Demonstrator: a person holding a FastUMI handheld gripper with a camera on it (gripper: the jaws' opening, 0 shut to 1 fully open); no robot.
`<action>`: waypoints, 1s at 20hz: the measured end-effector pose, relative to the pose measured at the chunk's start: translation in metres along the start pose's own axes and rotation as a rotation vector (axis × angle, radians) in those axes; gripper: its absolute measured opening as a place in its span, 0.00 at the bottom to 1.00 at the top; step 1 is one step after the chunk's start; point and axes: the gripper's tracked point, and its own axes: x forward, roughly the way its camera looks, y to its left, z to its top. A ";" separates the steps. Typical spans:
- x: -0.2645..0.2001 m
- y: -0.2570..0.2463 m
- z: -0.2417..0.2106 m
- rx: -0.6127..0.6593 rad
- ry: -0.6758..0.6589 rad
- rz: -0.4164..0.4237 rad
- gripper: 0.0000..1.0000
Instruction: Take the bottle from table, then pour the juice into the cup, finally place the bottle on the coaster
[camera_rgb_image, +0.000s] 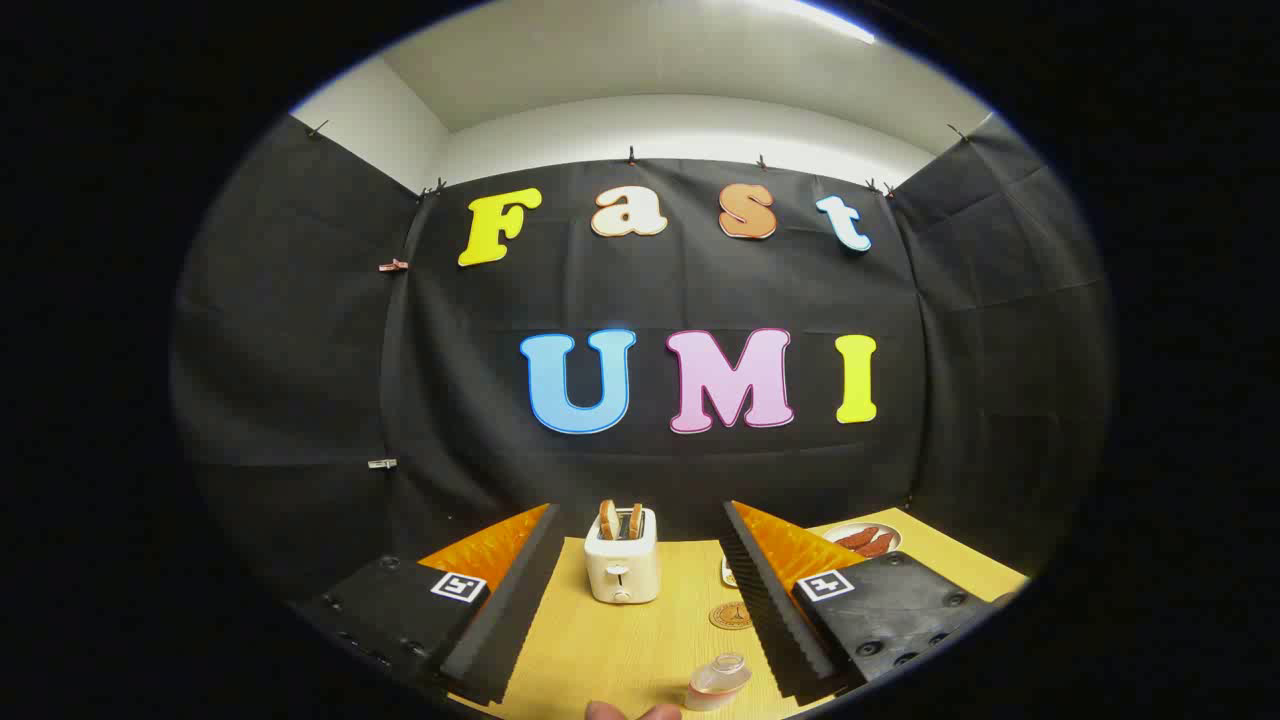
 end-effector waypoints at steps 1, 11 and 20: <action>0.000 -0.001 -0.001 -0.001 0.006 -0.002 0.97; -0.004 -0.014 -0.005 0.016 0.031 -0.014 0.97; -0.008 -0.021 -0.009 -0.013 0.005 -0.032 0.99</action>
